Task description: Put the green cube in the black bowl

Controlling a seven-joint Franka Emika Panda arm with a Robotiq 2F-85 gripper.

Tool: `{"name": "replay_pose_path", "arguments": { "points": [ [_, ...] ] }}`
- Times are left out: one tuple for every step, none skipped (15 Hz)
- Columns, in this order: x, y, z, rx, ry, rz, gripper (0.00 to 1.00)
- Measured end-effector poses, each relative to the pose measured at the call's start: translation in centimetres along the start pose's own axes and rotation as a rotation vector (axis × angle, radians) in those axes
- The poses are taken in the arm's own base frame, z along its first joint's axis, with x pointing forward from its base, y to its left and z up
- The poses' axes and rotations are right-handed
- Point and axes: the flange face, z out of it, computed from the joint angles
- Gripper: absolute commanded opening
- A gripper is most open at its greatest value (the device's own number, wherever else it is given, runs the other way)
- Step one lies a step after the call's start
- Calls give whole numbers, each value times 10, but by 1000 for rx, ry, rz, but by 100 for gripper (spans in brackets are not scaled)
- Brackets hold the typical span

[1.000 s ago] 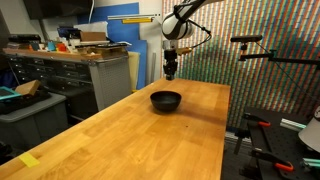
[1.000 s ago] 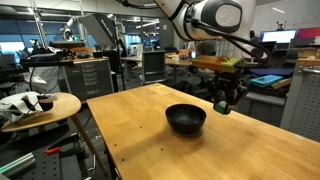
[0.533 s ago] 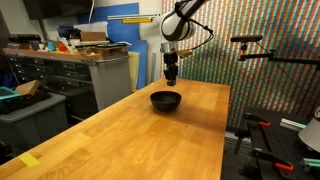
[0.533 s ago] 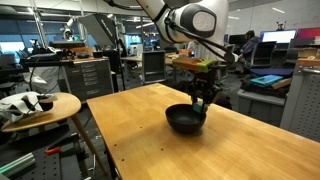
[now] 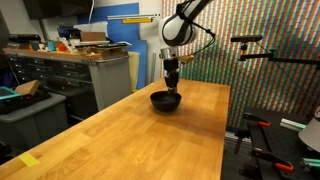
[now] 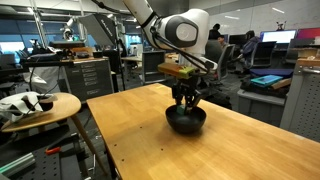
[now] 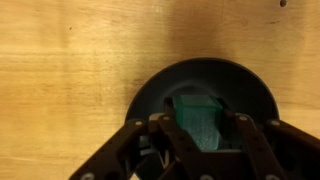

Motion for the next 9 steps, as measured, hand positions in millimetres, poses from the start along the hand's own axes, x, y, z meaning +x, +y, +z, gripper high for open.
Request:
{"name": "replay_pose_path", "arguments": {
  "points": [
    [-1, -4, 4, 5, 7, -1, 18],
    [-1, -7, 8, 10, 16, -1, 18],
    [-1, -10, 13, 16, 27, 1, 18],
    [-1, -12, 17, 21, 38, 3, 18],
    [0, -14, 21, 25, 47, 6, 18],
    [1, -15, 25, 28, 54, 7, 40],
    [2, -16, 28, 29, 58, 7, 68],
    [3, -17, 31, 29, 60, 5, 69],
    [3, -19, 33, 30, 62, 3, 74]
  ]
}}
